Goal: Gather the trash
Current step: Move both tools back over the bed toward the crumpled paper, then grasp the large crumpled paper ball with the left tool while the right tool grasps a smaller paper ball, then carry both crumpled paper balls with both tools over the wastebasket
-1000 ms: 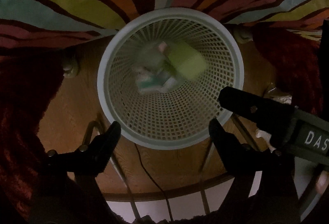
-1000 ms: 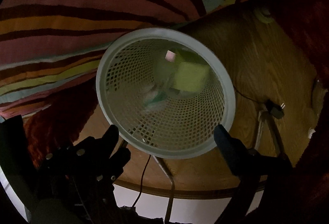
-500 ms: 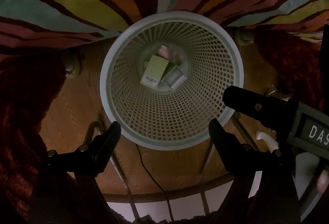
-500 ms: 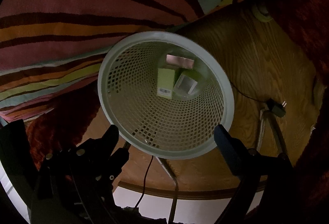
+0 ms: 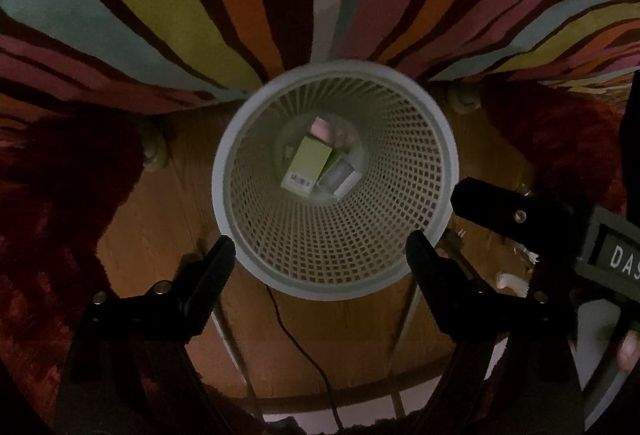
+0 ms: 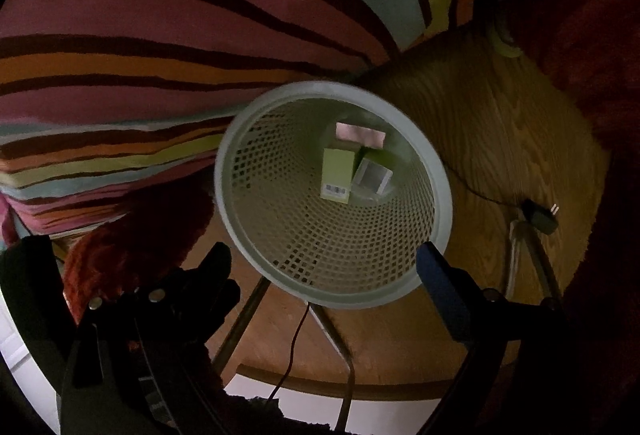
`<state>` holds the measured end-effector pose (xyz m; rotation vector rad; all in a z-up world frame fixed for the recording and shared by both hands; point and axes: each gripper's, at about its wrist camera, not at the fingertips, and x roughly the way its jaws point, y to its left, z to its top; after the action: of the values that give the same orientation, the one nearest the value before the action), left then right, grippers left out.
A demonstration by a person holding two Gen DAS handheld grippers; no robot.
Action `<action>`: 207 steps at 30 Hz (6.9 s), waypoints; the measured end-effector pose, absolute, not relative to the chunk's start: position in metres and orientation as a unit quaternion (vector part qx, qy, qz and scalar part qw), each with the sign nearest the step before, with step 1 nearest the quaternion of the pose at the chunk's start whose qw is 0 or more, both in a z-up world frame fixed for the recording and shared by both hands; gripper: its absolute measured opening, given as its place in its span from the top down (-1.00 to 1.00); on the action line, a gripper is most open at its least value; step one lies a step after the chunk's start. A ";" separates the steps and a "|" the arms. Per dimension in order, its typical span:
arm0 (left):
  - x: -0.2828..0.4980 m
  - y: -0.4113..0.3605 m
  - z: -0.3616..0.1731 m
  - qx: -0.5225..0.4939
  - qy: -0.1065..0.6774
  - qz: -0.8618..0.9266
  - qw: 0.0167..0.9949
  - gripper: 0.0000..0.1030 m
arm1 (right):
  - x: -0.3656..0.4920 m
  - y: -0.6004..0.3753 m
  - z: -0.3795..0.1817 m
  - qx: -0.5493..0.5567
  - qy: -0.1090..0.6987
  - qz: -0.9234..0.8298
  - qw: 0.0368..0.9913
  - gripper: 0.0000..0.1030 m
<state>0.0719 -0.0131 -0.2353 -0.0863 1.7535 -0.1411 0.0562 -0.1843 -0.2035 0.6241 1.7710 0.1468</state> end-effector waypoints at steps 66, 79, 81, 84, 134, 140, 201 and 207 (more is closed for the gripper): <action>0.290 0.102 -0.034 -0.112 0.476 0.011 0.872 -0.65 | 0.263 -0.192 0.013 0.113 0.391 0.126 0.905 -0.73; 0.364 0.116 -0.043 -0.126 0.481 0.020 0.868 -0.65 | 0.329 -0.189 -0.003 0.098 0.408 0.121 0.900 -0.73; 0.375 0.116 -0.044 -0.125 0.481 0.021 0.868 -0.65 | 0.339 -0.189 -0.004 0.096 0.408 0.123 0.899 -0.73; 0.390 0.118 -0.045 -0.125 0.480 0.020 0.868 -0.65 | 0.352 -0.189 -0.004 0.102 0.408 0.129 0.898 -0.73; 0.491 0.107 -0.061 -0.092 0.480 -0.003 0.873 -0.24 | 0.440 -0.123 -0.022 0.033 0.436 0.158 0.885 -0.20; 0.480 0.113 -0.061 -0.103 0.480 0.000 0.871 -0.21 | 0.425 -0.133 -0.019 0.027 0.435 0.144 0.888 -0.15; 0.065 0.034 -0.068 -0.085 0.526 -0.118 0.838 -0.20 | 0.085 -0.197 -0.012 0.144 0.464 0.152 0.861 -0.14; 0.055 0.024 -0.086 -0.071 0.557 -0.128 0.817 -0.20 | 0.072 -0.194 -0.038 0.156 0.507 0.143 0.836 -0.14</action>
<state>0.0554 0.0238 -0.0863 -0.1517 1.1877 -0.2739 0.0722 -0.1945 -0.0383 0.3303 1.0731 0.3029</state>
